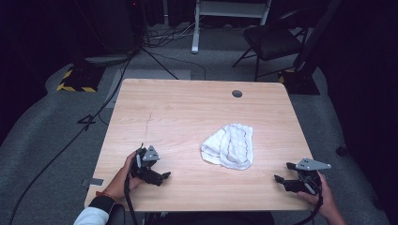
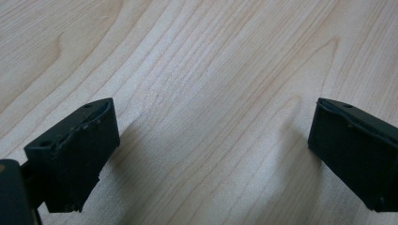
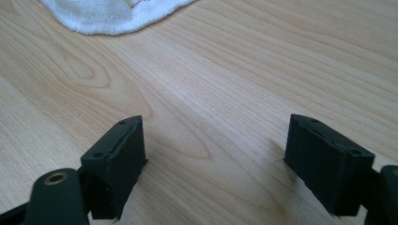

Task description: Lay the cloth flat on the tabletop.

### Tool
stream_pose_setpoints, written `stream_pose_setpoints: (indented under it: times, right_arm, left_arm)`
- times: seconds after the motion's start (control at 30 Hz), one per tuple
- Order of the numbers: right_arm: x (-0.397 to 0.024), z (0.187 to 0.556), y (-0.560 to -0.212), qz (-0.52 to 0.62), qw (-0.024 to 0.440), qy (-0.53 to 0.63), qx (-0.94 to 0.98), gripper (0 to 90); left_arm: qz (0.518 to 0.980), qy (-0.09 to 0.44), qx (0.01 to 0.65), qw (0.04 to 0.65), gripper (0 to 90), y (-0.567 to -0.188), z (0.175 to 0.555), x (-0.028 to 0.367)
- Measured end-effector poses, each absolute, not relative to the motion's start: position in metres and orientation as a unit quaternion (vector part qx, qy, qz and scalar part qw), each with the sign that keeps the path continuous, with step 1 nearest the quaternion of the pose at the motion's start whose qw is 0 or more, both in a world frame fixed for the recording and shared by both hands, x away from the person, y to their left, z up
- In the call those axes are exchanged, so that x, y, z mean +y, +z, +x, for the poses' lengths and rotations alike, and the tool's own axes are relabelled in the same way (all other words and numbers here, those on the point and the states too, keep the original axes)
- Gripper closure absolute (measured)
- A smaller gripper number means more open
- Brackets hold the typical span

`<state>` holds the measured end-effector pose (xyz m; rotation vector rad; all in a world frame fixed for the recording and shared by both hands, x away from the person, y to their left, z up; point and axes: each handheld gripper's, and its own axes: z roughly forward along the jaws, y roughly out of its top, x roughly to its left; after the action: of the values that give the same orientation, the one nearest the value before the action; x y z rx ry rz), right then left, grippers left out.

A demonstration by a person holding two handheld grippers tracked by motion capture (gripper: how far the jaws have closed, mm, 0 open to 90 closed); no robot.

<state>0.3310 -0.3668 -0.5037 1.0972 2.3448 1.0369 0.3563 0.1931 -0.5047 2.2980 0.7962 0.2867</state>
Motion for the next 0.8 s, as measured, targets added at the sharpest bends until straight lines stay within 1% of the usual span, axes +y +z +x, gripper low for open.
stream_pose_setpoints:
  times: [0.27,0.37,0.5,0.6,0.7,0.73,0.8]
  right_arm:
    - [-0.366,0.331,-0.504,0.384,0.179,0.365,0.829,19.5]
    - [-0.365,0.334,-0.503,0.380,0.174,0.360,0.834,18.0]
    - [-0.363,0.339,-0.500,0.365,0.186,0.357,0.840,27.0]
    - [-0.358,0.355,-0.494,0.358,0.190,0.344,0.847,32.0]
    - [-0.344,0.381,-0.478,0.350,0.198,0.347,0.847,32.8]
    - [-0.338,0.388,-0.474,0.349,0.200,0.347,0.847,32.9]
    - [-0.328,0.403,-0.467,0.351,0.200,0.344,0.848,33.9]
  left_arm:
    - [0.887,0.105,0.295,0.339,2.0,-0.505,0.357,0.191]
    - [0.897,0.096,0.272,0.336,0.7,-0.504,0.359,0.185]
    - [0.899,0.092,0.275,0.329,0.4,-0.503,0.363,0.175]
    - [0.900,0.092,0.272,0.329,1.9,-0.502,0.367,0.169]
    - [0.900,0.091,0.270,0.331,4.4,-0.501,0.371,0.159]
    - [0.899,0.088,0.268,0.334,6.0,-0.501,0.373,0.156]
    - [0.898,0.088,0.260,0.343,12.3,-0.500,0.375,0.149]
